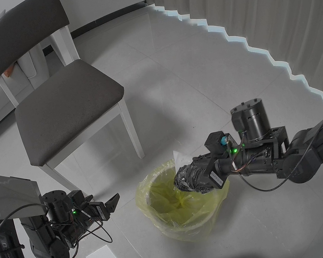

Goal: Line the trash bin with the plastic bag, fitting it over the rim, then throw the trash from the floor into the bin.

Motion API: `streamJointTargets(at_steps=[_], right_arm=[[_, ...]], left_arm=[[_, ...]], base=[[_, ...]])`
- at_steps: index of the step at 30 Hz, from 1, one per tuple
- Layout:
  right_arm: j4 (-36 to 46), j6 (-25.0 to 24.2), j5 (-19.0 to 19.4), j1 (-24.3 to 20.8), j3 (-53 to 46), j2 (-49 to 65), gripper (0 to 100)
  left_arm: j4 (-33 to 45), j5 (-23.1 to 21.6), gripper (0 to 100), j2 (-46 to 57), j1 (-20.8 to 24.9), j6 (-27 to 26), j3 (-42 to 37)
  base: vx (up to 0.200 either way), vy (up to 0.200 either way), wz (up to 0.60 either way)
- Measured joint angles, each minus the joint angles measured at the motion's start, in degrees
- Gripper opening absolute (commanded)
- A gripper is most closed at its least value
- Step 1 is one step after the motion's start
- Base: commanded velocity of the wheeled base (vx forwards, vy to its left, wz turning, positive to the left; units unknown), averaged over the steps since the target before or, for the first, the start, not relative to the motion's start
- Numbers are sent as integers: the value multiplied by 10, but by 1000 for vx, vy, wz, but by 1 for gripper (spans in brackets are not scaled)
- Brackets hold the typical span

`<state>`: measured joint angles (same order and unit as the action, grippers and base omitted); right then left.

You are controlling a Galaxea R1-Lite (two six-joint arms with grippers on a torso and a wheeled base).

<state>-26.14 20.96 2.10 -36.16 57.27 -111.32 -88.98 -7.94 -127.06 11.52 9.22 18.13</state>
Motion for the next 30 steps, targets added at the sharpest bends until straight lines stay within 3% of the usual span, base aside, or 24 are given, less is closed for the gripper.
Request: streamJointTargets(at_steps=[13,30], right_arm=[[-10,-19,-2,-9,91,-152,0],[-13,-14,-2,-21,43,-175,0]], left_arm=[[0,1,100,45,1,14,-28],[0,-2,100,50,6,23,-33]], base=[[0,0,0],[0,0,0]])
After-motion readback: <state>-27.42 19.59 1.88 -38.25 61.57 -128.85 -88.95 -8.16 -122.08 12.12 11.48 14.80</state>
